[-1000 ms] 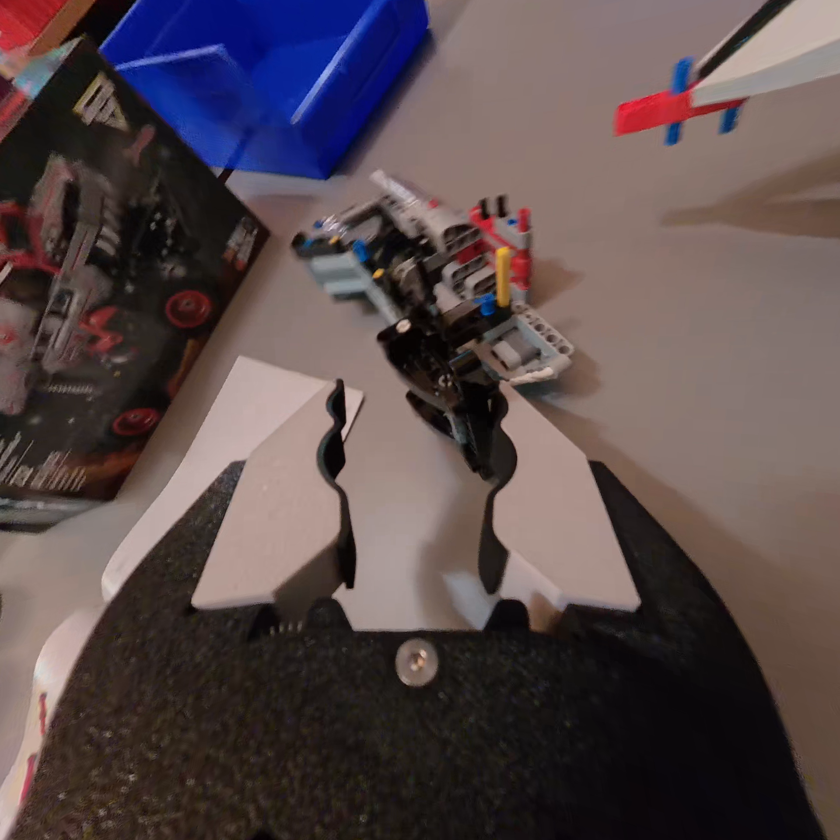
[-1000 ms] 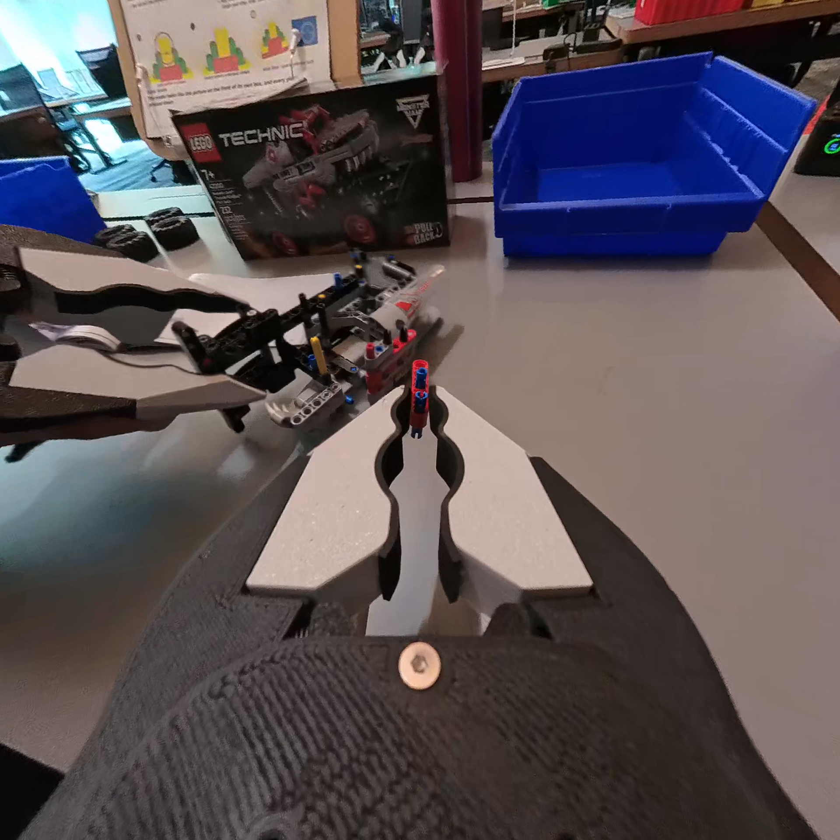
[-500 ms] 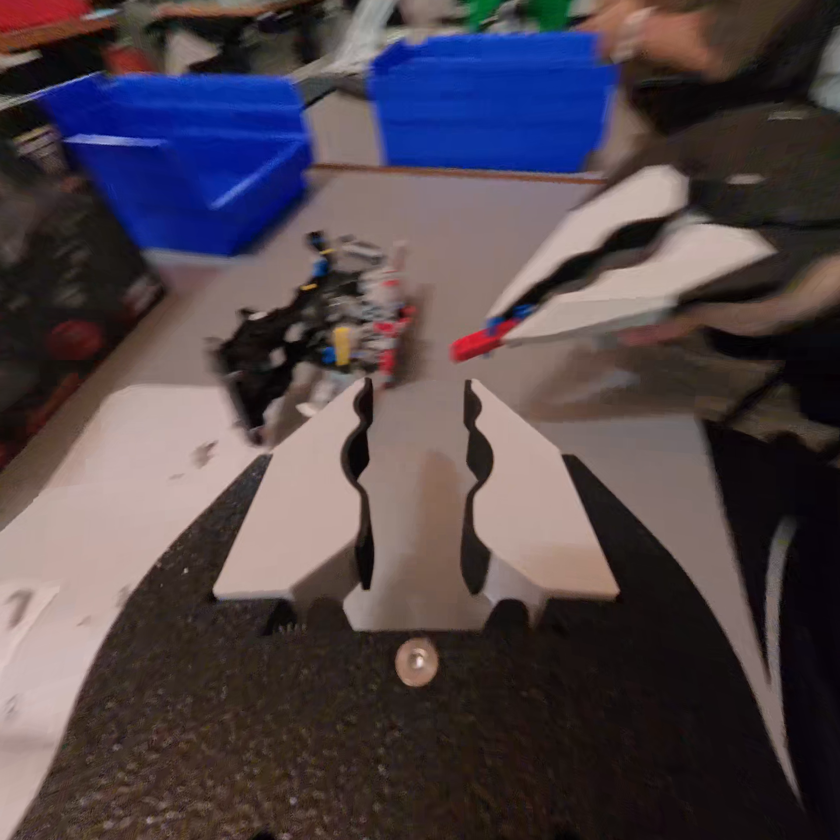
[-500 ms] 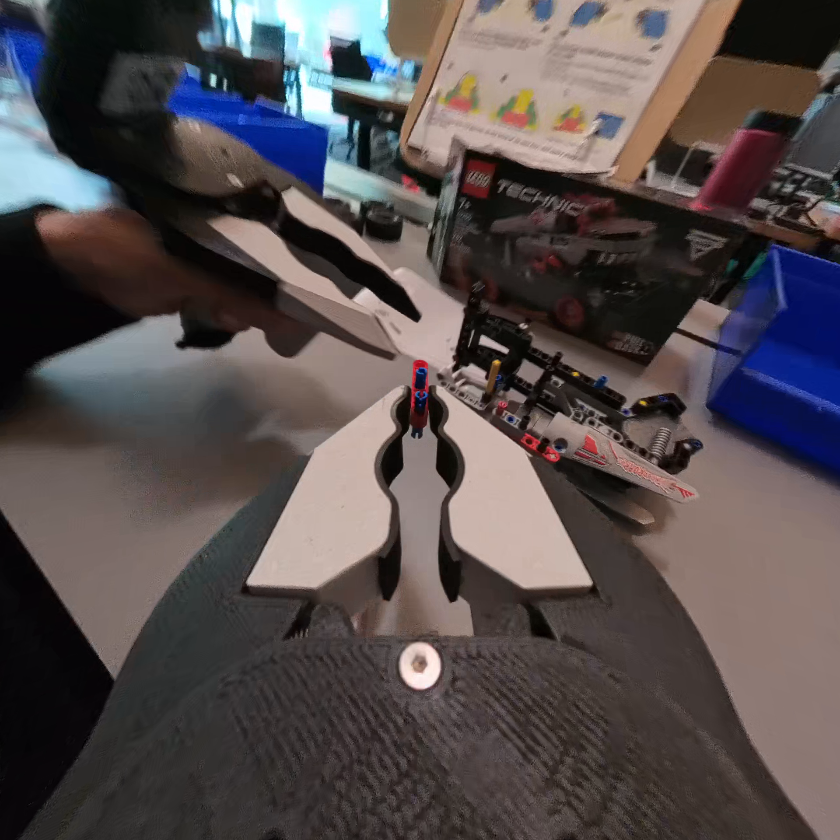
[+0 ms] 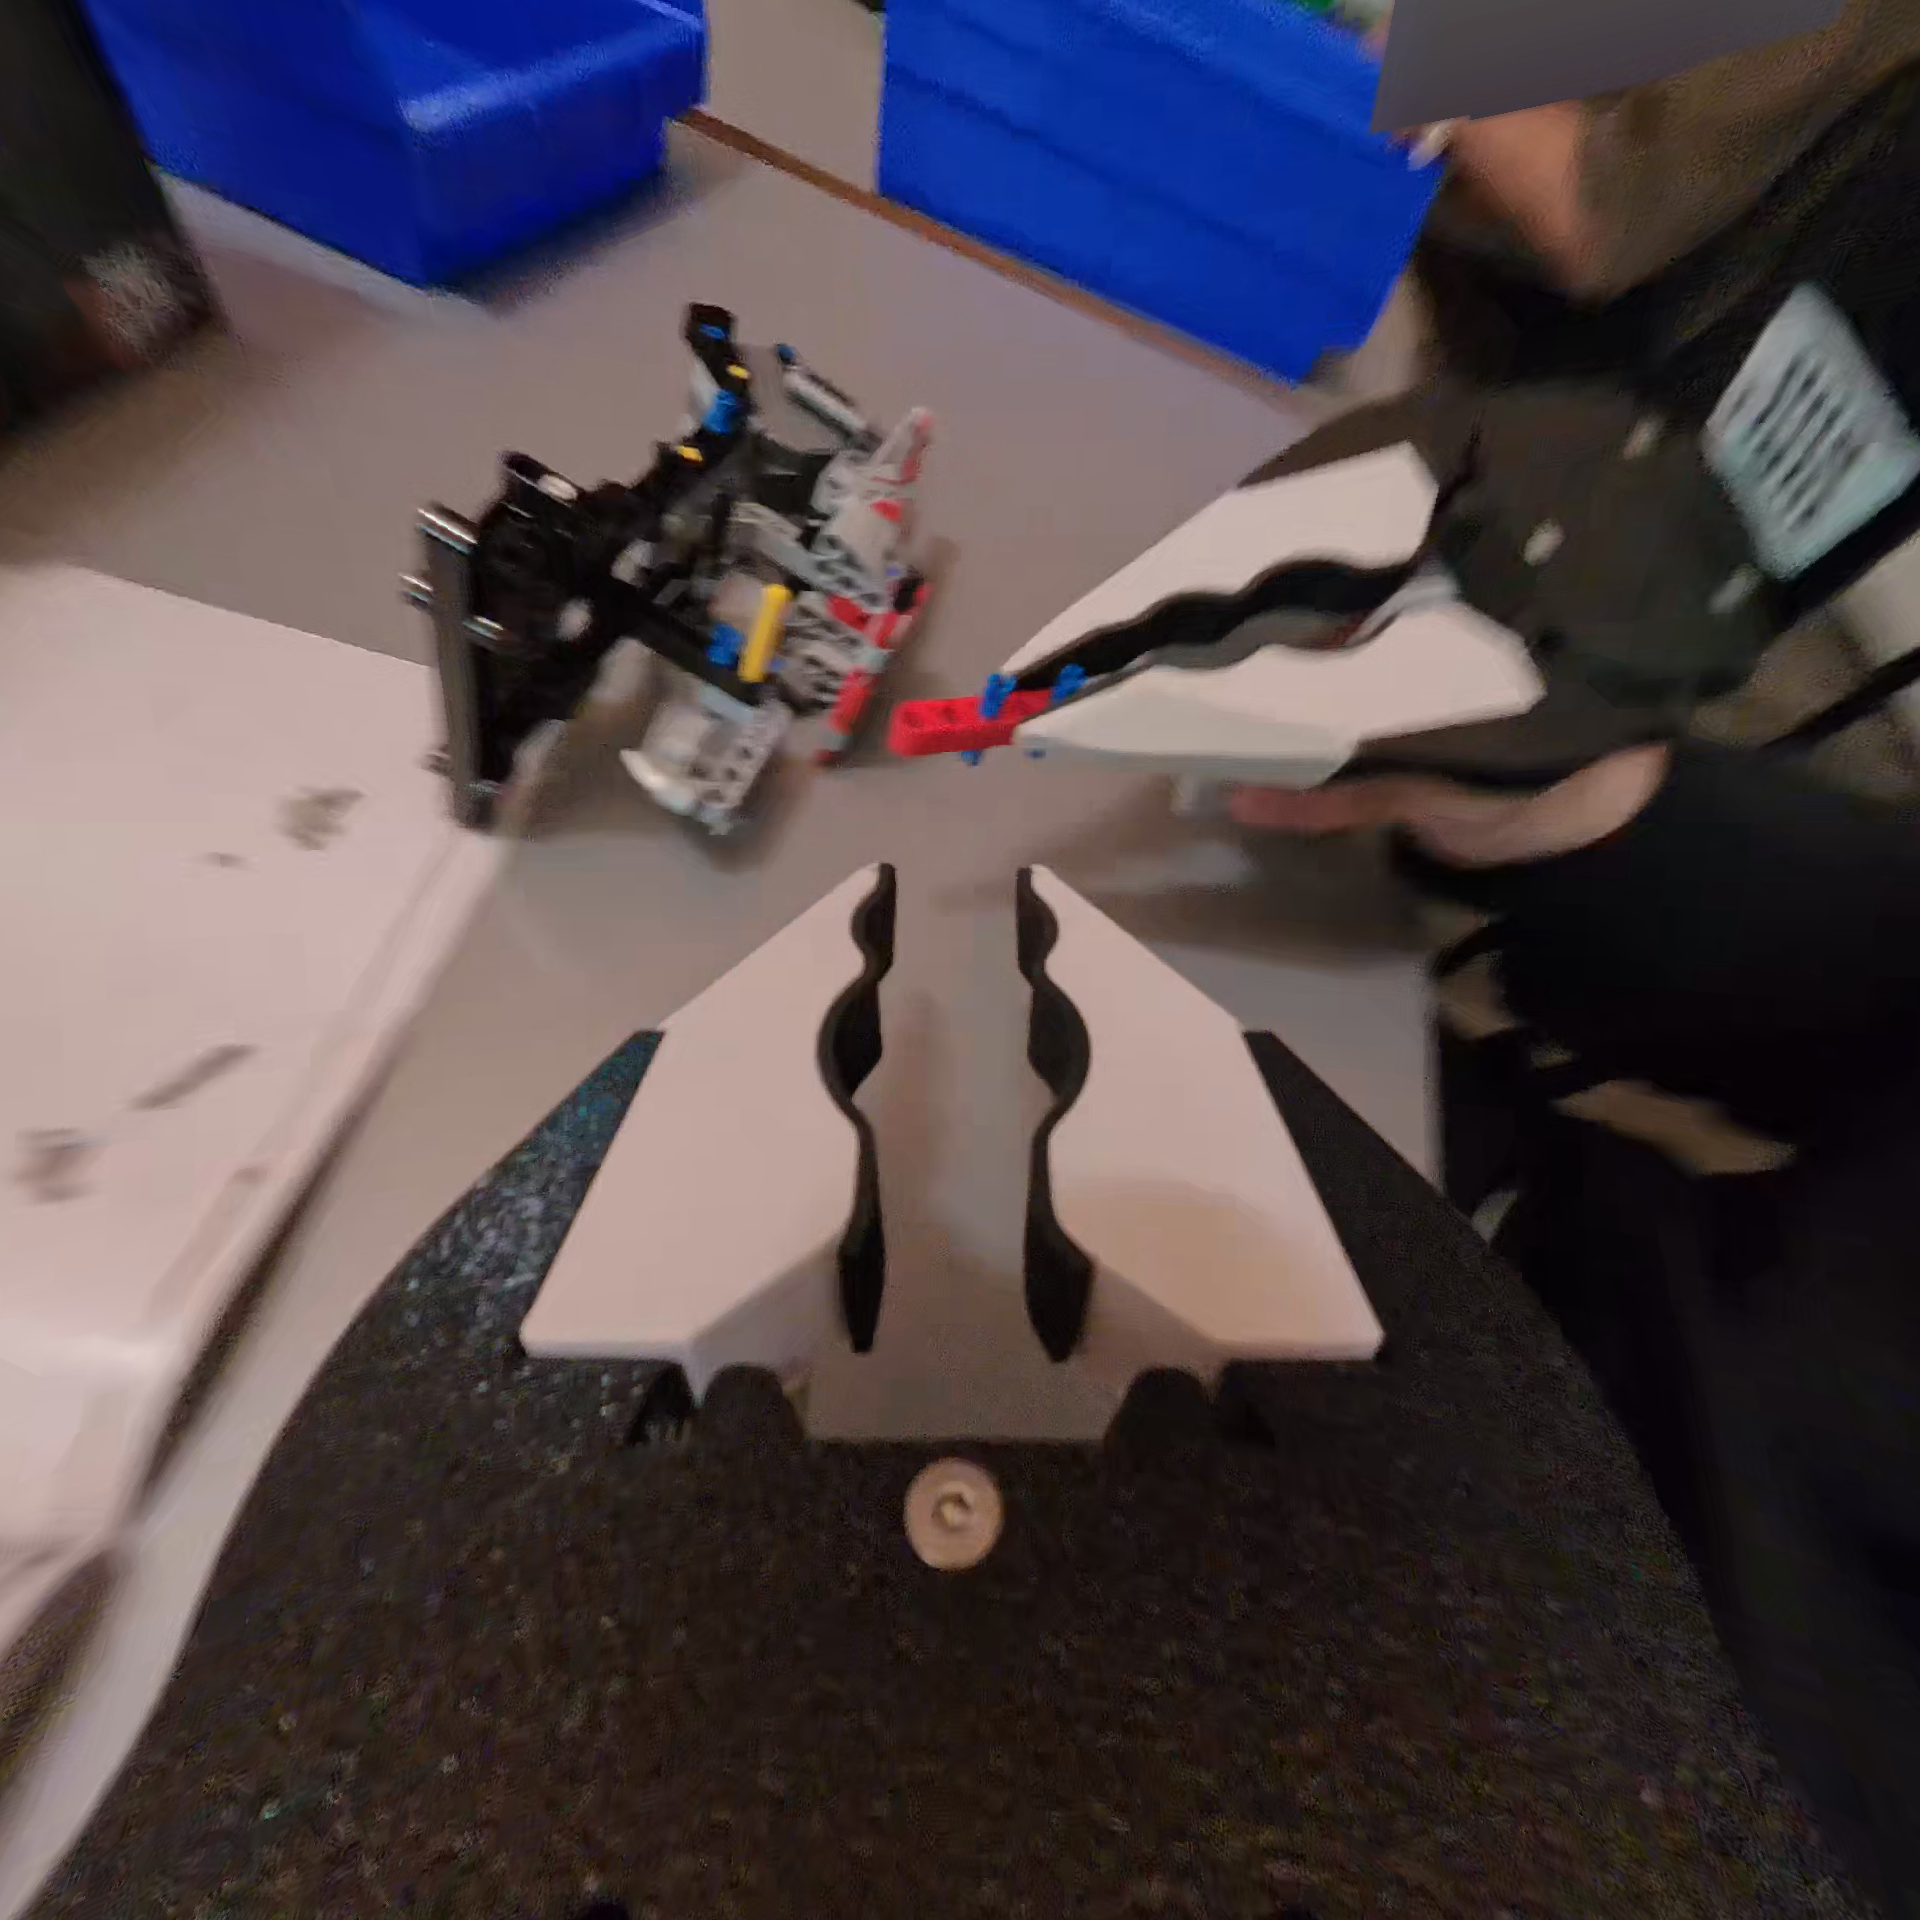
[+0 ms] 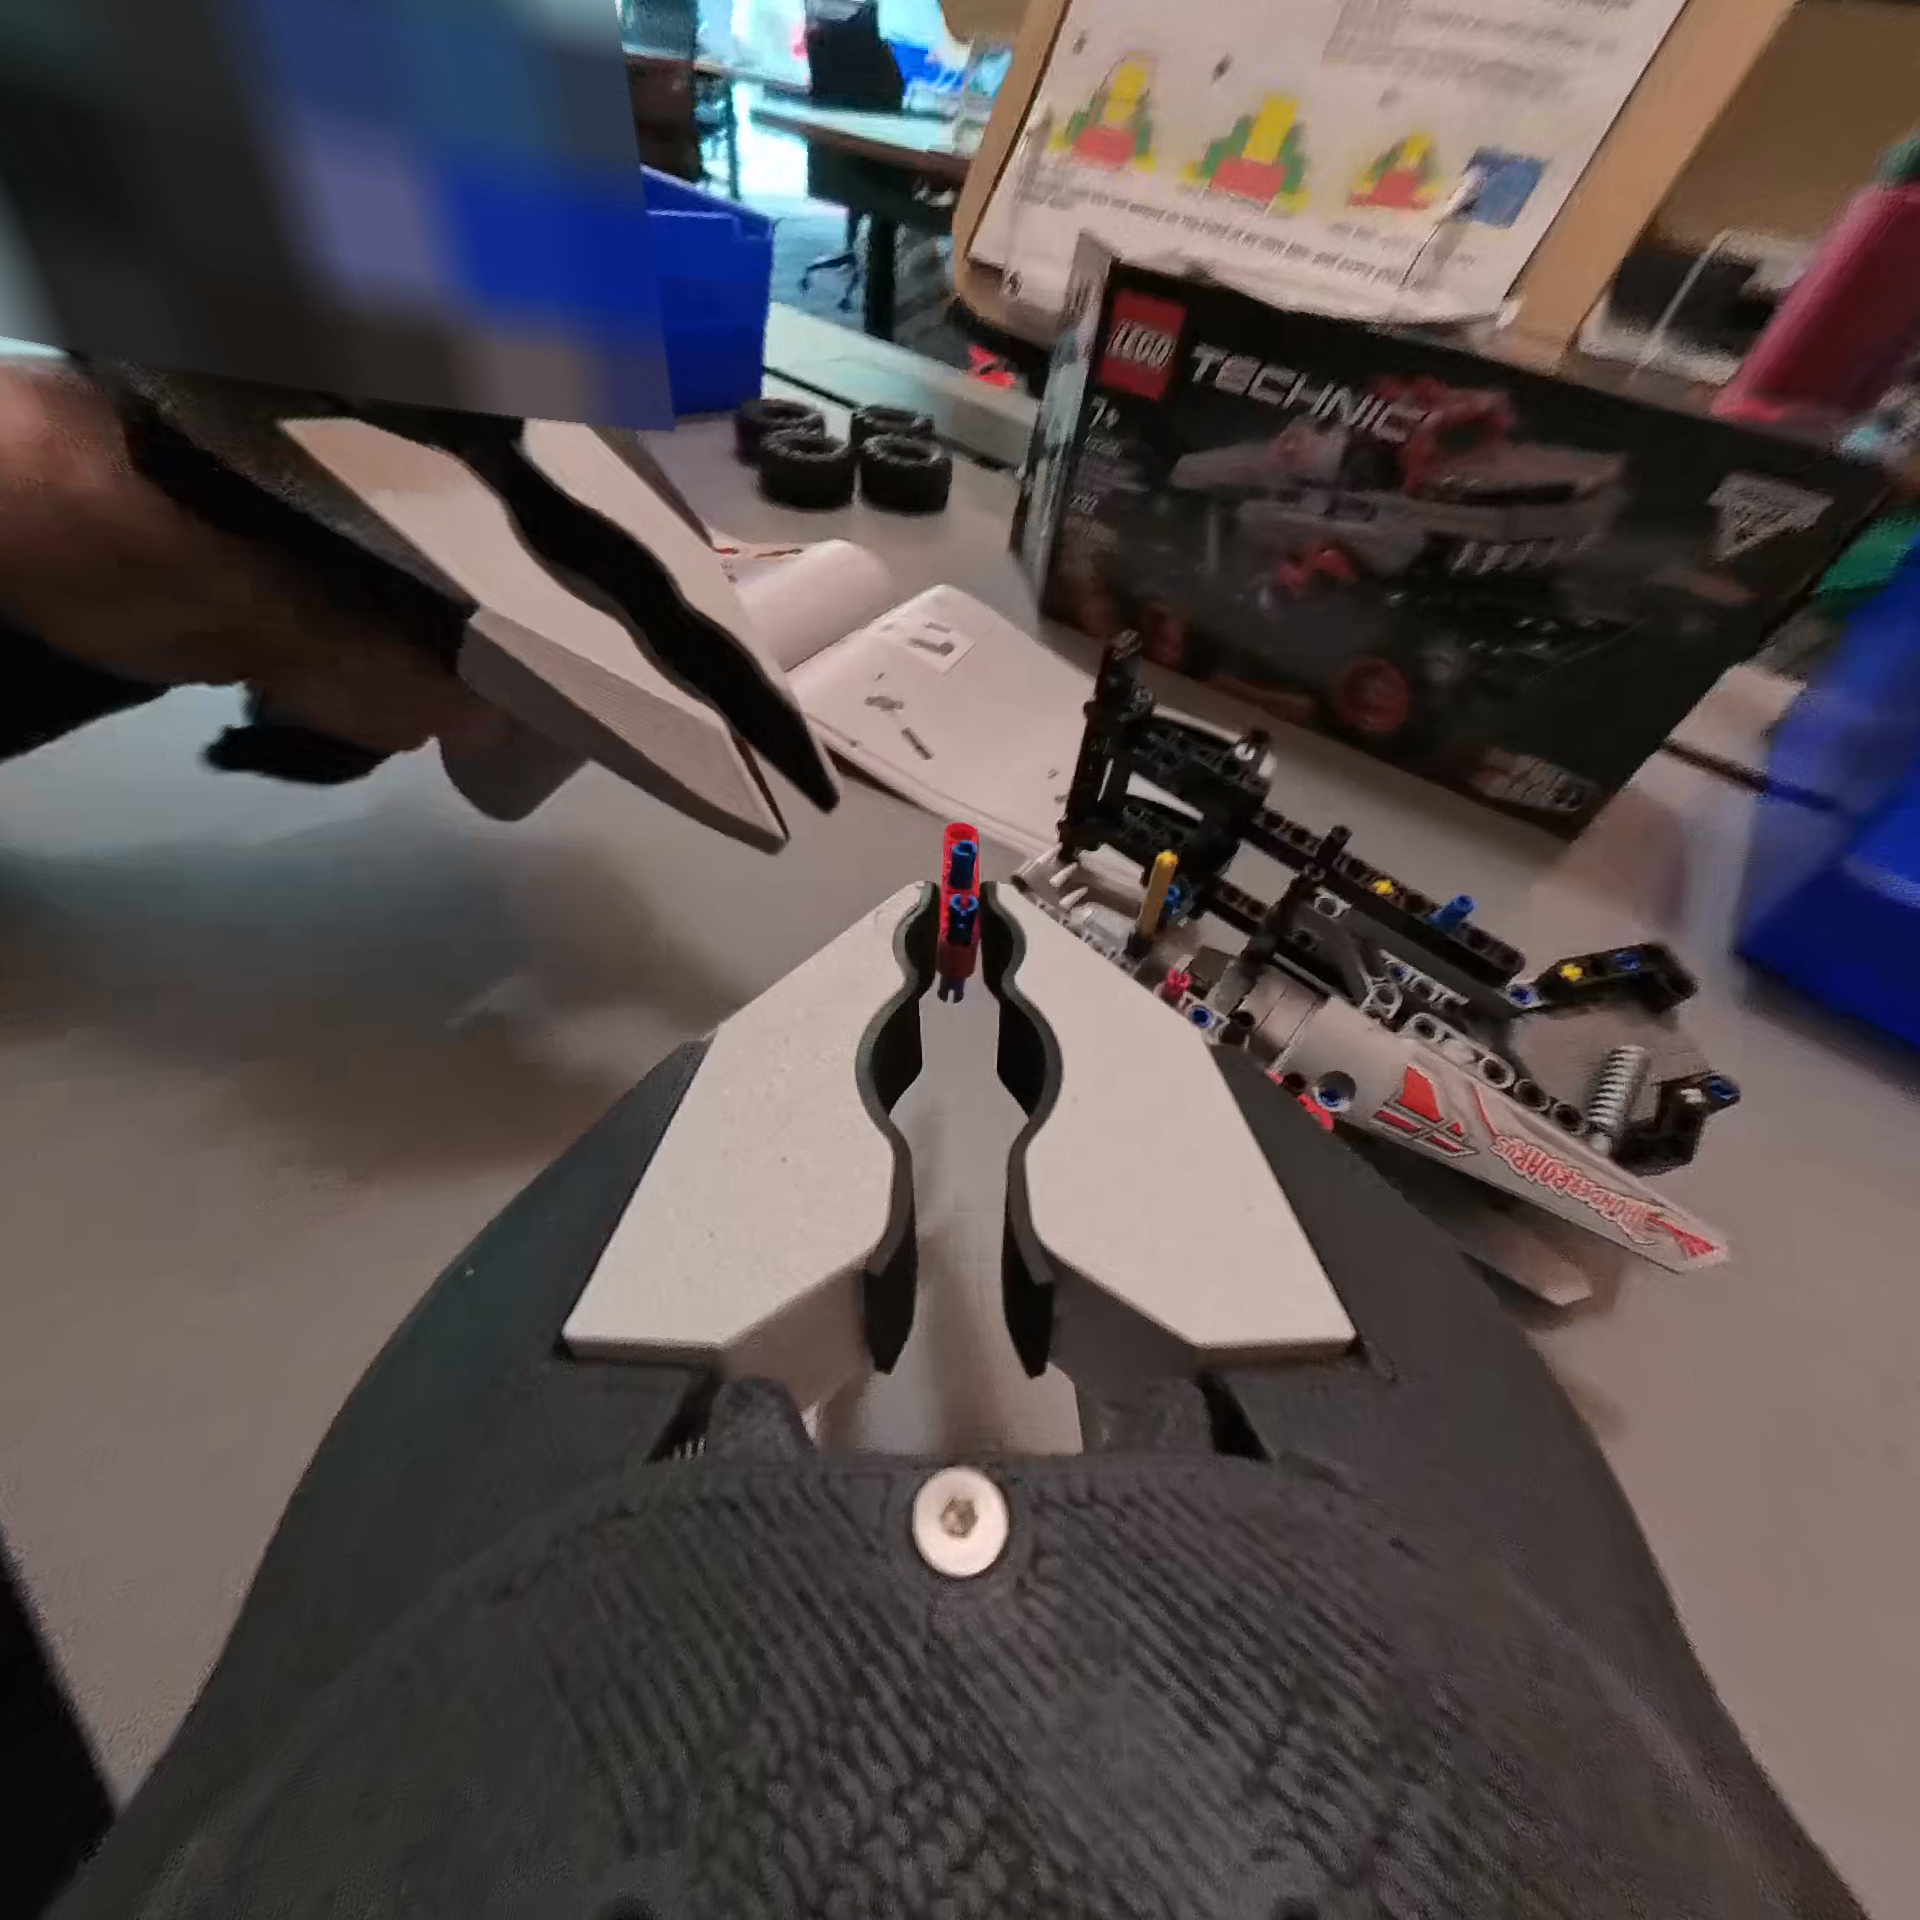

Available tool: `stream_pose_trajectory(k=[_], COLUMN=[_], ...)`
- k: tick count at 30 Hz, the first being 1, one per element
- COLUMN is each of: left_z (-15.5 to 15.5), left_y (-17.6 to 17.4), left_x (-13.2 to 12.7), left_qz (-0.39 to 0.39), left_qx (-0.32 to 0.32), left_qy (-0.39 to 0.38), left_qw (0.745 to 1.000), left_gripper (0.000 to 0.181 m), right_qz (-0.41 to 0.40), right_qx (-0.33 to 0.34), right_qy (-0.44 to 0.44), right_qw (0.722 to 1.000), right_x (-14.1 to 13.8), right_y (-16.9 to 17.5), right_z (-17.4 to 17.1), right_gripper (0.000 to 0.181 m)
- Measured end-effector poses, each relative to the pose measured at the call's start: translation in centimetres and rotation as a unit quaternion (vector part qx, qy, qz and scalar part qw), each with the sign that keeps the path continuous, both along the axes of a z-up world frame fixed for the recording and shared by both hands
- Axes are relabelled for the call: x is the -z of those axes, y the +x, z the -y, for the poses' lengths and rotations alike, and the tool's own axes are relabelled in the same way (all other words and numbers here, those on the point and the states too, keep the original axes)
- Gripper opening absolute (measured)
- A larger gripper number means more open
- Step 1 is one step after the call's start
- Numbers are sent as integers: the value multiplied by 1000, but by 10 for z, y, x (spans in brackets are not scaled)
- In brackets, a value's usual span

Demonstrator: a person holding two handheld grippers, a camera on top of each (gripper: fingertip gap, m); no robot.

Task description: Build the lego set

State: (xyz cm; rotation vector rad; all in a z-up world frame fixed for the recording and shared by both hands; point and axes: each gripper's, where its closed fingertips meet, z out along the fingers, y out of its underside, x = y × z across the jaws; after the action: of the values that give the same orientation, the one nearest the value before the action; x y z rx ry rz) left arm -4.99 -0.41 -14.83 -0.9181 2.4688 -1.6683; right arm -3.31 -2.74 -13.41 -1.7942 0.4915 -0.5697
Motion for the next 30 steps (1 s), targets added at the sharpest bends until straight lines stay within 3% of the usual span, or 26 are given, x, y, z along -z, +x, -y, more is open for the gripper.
stream_pose_trajectory(k=[4,7,10,14,16,17,19,21,22,26,28,30], left_z=[20,27,30,30,31,30,22,12,6,-10,4,21], left_y=[-13,-13,-11,-15,-19,-18,-5,2,4,3,-7,-11], left_x=[-19,-21,-21,-32,-39,-31,-13,-8,-2,40,45,50], left_qz=[-105,-143,-146,-142,-163,-173,-162,-127,-113,-70,-63,-57], left_qx=[26,10,4,29,57,58,16,-16,-28,-57,-33,-23], left_qy=[-151,-184,-185,-229,-277,-266,-218,-187,-155,45,81,106], left_qw=[983,972,972,962,945,947,962,974,981,995,994,992], left_gripper=[36,42,35,34,24,19,13,13,14,18,25,22], right_qz=[146,247,292,290,277,261,212,185,172,65,-12,-35], right_qx=[71,94,91,90,30,-15,-24,-14,-26,-25,-28,-27], right_qy=[-85,-176,-223,-181,-126,-103,-122,-154,-167,-152,-140,-146], right_qw=[983,948,926,936,952,960,969,971,970,986,990,988], right_x=[-9,-11,-6,-11,-15,-14,2,14,17,17,26,34], right_y=[0,-5,-11,-13,-26,-35,-28,-18,-19,-11,-7,-1], right_z=[2,-2,-10,-13,-23,-29,-24,-10,-3,33,42,44], right_gripper=[6,5,8,7,4,17,4,33,36,32,31,30])
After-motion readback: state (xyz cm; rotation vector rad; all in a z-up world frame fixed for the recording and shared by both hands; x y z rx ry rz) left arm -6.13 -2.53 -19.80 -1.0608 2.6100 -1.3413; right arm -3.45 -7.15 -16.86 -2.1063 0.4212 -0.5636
